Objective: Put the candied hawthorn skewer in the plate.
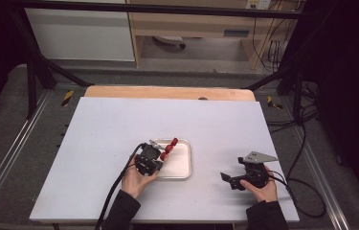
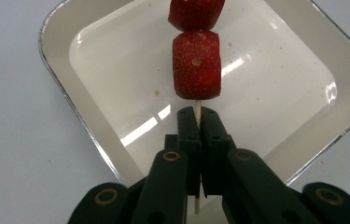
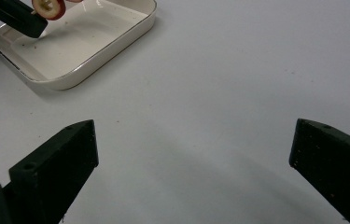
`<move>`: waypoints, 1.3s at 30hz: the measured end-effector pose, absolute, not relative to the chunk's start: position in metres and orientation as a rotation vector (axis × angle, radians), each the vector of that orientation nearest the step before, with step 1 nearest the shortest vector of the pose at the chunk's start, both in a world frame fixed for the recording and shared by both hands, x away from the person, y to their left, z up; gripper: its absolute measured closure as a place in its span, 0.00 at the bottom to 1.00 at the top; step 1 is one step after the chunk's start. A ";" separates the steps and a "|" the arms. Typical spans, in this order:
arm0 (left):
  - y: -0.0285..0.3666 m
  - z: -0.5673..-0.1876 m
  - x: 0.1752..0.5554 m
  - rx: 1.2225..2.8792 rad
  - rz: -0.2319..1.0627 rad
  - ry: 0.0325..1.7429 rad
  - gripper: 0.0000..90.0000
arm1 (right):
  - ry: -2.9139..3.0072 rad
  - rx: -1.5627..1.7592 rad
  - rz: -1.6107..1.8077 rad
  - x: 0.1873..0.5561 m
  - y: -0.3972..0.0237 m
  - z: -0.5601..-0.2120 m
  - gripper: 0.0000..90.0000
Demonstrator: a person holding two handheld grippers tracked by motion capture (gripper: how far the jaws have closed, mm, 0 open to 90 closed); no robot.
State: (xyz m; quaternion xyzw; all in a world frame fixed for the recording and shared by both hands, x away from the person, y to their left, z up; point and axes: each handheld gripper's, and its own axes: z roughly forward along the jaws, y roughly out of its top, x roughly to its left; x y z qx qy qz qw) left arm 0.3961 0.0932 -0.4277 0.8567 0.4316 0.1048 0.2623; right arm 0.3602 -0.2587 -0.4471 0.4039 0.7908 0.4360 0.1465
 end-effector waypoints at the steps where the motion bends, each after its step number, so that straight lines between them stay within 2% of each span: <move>1: 0.093 -0.428 0.396 2.316 0.275 1.177 0.98 | 2.280 1.164 1.253 0.360 -0.259 -0.447 0.02; 5: 0.094 -0.428 0.397 2.318 0.273 1.161 0.97 | 2.283 1.162 1.244 0.361 -0.258 -0.448 0.02; 9: 0.101 -0.418 0.396 2.283 0.277 1.113 0.87 | 2.285 1.163 1.244 0.360 -0.258 -0.448 0.02; 11: 0.107 -0.410 0.395 2.263 0.307 1.070 0.78 | 2.282 1.167 1.246 0.360 -0.258 -0.448 0.02; 13: 0.114 -0.403 0.395 2.252 0.322 1.022 0.65 | 2.278 1.169 1.249 0.360 -0.259 -0.447 0.02; 18: 0.139 -0.393 0.393 2.211 0.282 0.922 0.40 | 2.266 1.170 1.261 0.360 -0.260 -0.445 0.02; 26: 0.193 -0.401 0.375 2.185 0.364 0.888 0.14 | 2.273 1.174 1.260 0.360 -0.261 -0.444 0.01; 34: 0.248 -0.428 0.353 2.111 0.427 0.942 0.13 | 2.294 1.166 1.254 0.360 -0.259 -0.446 0.01; 39: 0.266 -0.443 0.348 2.098 0.428 0.980 0.13 | 2.302 1.159 1.241 0.360 -0.258 -0.448 0.01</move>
